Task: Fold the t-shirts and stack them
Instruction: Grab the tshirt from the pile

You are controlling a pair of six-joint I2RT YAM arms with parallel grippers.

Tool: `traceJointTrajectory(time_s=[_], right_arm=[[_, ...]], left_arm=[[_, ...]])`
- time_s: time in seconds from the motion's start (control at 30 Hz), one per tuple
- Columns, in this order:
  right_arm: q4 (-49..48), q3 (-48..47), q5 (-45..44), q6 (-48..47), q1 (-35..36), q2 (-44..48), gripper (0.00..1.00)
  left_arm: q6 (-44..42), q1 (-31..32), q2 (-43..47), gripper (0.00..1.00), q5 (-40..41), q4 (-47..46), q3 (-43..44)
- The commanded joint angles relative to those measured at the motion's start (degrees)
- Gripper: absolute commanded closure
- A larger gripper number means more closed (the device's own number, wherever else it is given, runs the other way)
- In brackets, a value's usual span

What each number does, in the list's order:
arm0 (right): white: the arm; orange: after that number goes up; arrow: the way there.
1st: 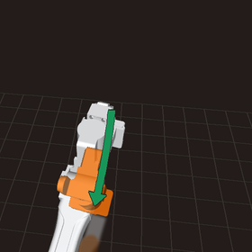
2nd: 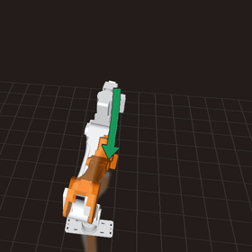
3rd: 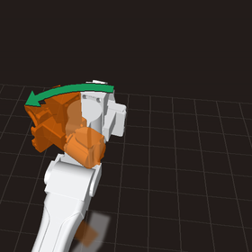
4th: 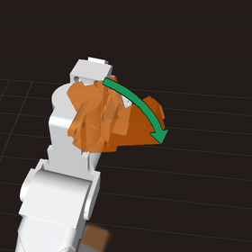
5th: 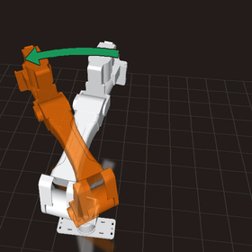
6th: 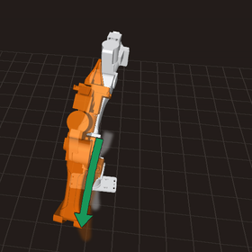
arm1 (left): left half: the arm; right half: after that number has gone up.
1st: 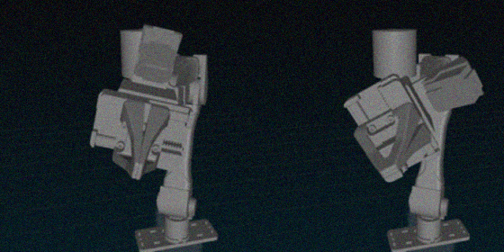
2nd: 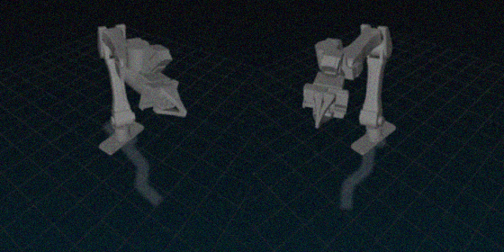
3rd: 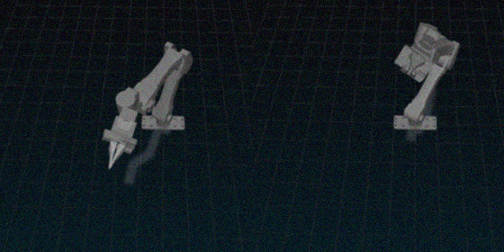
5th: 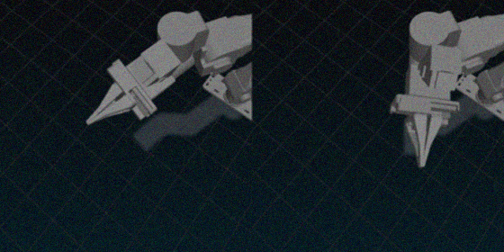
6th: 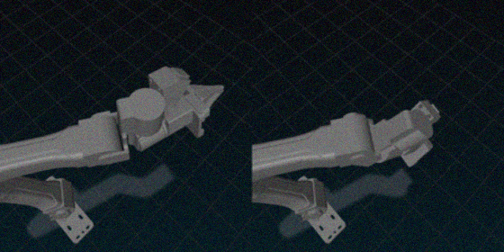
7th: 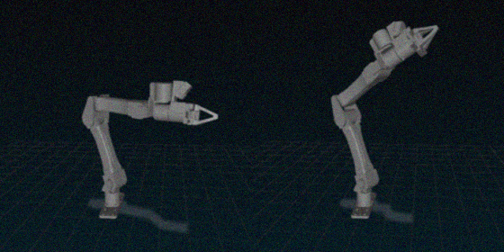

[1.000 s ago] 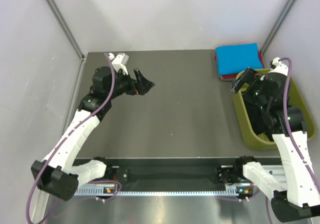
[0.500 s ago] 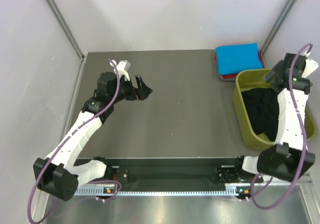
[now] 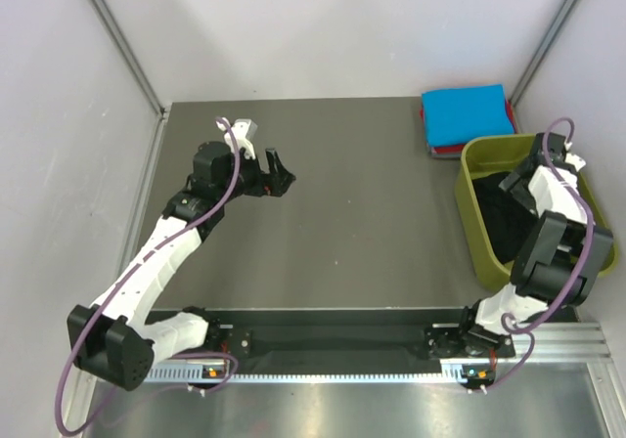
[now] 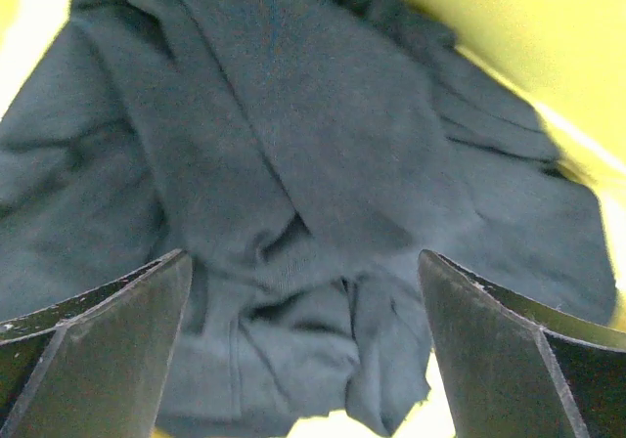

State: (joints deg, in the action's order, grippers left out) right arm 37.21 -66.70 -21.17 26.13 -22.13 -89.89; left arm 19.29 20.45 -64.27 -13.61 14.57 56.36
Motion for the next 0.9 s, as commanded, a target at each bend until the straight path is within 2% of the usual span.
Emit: traceJointTrajectory(time_s=[0.0,0.07,0.13,0.17,0.3,0.43,0.57,0.67,0.7,0.77,0.8,0.87], right_arm=[[-7.7,1.7,1.6,-0.3,-1.4,-2.6,0.02],[-8.6,2.0,2.8,-0.4,-1.9,-3.7,0.07],[-8.3,1.2,2.8,-1.1,-2.0,-4.2,0.24],[-8.0,0.8,2.5,-1.3,-2.0,-3.9,0.51],[-3.6,-5.8,0.3,-3.2,-2.0,0.4,1.0],[3.3,-14.7,2.6,-6.0,-0.9,8.4,1.0],[7.9,-29.2,11.7,-9.3,0.4,13.9,1.0],[7.5,-40.9,24.3,-10.4,0.9,16.6,1.0],[7.4,-47.3,31.1,-10.1,0.9,16.4,1.0],[5.9,-53.3,37.6,-7.9,0.9,16.1,1.0],[4.7,-57.5,44.5,-6.6,1.0,16.1,1.0],[-1.9,-59.1,50.0,-1.8,1.6,16.4,1.0]], left_arm=[[-1.7,0.3,-0.7,0.07,0.4,-2.2,0.5],[-2.0,0.3,-0.6,0.08,0.2,-2.2,0.4],[-2.1,0.3,-0.4,0.09,0.0,-2.2,0.3],[-2.2,0.3,-0.1,0.09,-0.1,-2.3,0.3],[-1.8,0.4,0.3,0.09,0.1,-1.9,0.2],[-1.5,0.7,0.9,0.1,-1.2,-1.7,0.5],[-0.7,0.7,2.0,0.1,-1.6,-2.0,1.0],[-0.2,0.7,2.7,0.1,-1.9,-0.9,2.3],[-0.1,0.7,2.9,0.1,-2.0,-0.6,2.8],[0.4,0.7,3.6,0.1,-2.3,0.5,4.2],[0.7,0.7,3.8,0.1,-2.0,1.2,4.7],[2.3,0.7,4.5,0.1,-0.5,3.4,6.5]])
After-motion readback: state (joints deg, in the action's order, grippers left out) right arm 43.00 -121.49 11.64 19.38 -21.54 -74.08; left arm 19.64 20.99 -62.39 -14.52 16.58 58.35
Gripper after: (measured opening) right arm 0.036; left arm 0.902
